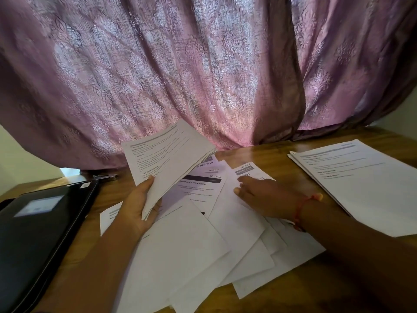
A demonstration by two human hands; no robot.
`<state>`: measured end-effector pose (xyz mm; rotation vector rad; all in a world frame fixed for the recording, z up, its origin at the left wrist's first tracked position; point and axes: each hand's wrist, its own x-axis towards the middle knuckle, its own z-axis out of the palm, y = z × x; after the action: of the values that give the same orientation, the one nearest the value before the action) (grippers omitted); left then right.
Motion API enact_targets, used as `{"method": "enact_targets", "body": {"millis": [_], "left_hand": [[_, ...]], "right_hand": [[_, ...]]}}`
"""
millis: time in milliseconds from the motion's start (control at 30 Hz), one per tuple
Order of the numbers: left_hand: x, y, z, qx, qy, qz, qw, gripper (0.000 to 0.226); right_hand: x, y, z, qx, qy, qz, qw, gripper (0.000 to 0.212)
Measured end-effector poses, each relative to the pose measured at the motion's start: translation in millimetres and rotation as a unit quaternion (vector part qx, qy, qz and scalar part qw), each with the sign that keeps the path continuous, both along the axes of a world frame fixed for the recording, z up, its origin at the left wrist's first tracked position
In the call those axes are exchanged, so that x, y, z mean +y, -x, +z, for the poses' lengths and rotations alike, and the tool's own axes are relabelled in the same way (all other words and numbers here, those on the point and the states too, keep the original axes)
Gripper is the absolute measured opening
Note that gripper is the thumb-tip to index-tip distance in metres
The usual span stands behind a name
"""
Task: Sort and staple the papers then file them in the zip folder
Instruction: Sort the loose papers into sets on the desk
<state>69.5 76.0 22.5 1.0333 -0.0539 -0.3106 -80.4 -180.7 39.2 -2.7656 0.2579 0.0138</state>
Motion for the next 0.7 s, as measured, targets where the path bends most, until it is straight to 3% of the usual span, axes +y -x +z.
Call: {"method": "enact_targets", "body": {"millis": [167, 433, 700], "left_hand": [[1.6, -3.5, -2.5, 0.0, -0.001, 0.0, 1.0, 0.032], [5.1, -4.5, -3.8, 0.001, -0.011, -0.007, 1.0, 0.038], [3.2, -1.3, -2.7, -0.001, -0.024, -0.005, 1.0, 0.032]], "right_hand": [[-3.9, 2.2, 0.1, 0.031, 0.068, -0.032, 0.997, 0.067], [0.0, -0.6, -4.8, 0.016, 0.017, 0.043, 0.999, 0.073], [4.0, -0.3, -5.9, 0.015, 0.051, 0.085, 0.995, 0.074]]}}
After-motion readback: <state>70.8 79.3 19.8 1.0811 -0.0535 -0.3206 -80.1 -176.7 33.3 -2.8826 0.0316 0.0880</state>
